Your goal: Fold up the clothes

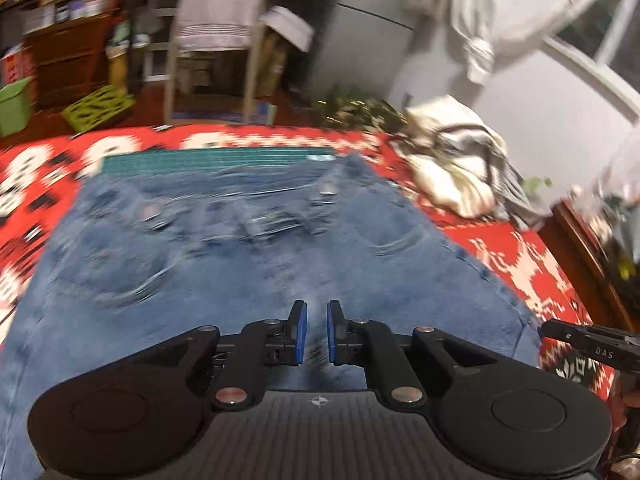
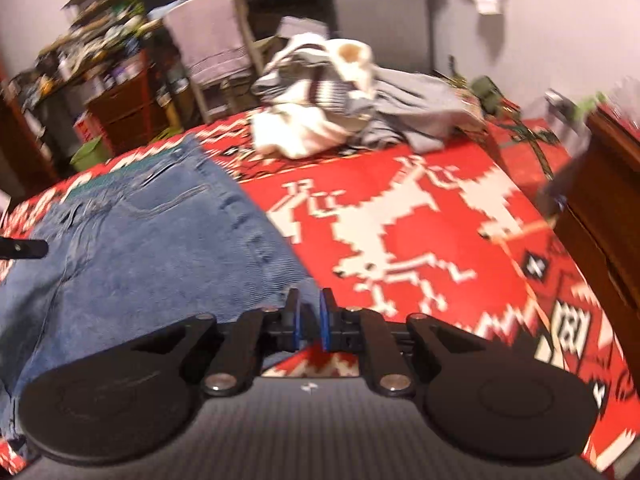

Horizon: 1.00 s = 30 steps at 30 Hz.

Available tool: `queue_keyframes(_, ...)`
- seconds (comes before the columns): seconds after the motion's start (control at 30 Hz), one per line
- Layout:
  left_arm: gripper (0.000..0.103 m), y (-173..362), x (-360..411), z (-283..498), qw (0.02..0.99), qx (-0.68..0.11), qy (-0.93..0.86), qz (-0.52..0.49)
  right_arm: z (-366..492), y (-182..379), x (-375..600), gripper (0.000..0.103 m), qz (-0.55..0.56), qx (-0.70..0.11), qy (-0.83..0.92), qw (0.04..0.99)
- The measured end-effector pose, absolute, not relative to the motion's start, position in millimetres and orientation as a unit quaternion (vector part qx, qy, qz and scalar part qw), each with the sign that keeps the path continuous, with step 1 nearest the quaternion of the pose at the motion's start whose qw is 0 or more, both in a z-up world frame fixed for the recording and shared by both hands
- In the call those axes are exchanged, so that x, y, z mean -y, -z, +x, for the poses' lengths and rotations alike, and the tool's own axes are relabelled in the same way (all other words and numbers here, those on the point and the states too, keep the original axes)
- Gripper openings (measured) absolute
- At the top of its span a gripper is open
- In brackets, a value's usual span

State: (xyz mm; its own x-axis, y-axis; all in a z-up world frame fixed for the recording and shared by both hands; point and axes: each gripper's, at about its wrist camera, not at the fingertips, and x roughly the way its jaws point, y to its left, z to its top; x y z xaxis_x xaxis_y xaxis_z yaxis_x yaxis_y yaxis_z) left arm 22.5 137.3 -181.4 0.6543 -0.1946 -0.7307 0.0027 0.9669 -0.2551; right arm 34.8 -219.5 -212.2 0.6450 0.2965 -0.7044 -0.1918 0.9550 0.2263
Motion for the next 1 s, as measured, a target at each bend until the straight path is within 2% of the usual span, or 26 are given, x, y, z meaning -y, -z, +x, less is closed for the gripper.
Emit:
queue_keyframes(0.1, 0.020, 178.1, -122.4, 43.0, 0.902, -0.415, 0.076, -0.089, 34.6, 215.0, 232.8, 0.013, 0.104, -0.399, -0.119, 0.903)
queue_keyframes(0.27, 0.022, 171.8, -113.5, 82.1, 0.901, -0.420, 0.092, -0.057, 38.5, 220.7, 245.9, 0.014, 0.151, -0.398, -0.114, 0.898)
queue_keyframes(0.33, 0.024, 169.8, -114.3, 101.6, 0.901, -0.421, 0.096, -0.051, 41.5, 221.4, 240.7, 0.018, 0.146, -0.400, -0.122, 0.896)
queue_keyframes(0.43, 0.031, 167.1, -116.0, 129.7, 0.901, -0.419, 0.103, -0.040, 46.0, 222.4, 232.8, 0.018, 0.139, -0.403, -0.135, 0.895)
queue_keyframes(0.63, 0.034, 172.7, -117.0, 194.9, 0.895, -0.432, 0.111, -0.023, 47.1, 227.1, 222.6, 0.019, 0.114, -0.406, -0.136, 0.897)
queue_keyframes(0.93, 0.034, 205.2, -102.3, 271.6, 0.859, -0.493, 0.131, -0.030, 49.4, 226.0, 221.4, 0.016, 0.110, -0.418, -0.136, 0.892)
queue_keyframes(0.97, 0.029, 208.5, -102.6, 276.4, 0.856, -0.500, 0.129, -0.034, 48.9, 225.2, 219.9, 0.015, 0.105, -0.419, -0.136, 0.892)
queue_keyframes(1.0, 0.021, 210.2, -103.8, 279.4, 0.854, -0.502, 0.127, -0.041, 48.7, 224.3, 217.6, 0.009, 0.096, -0.420, -0.137, 0.892)
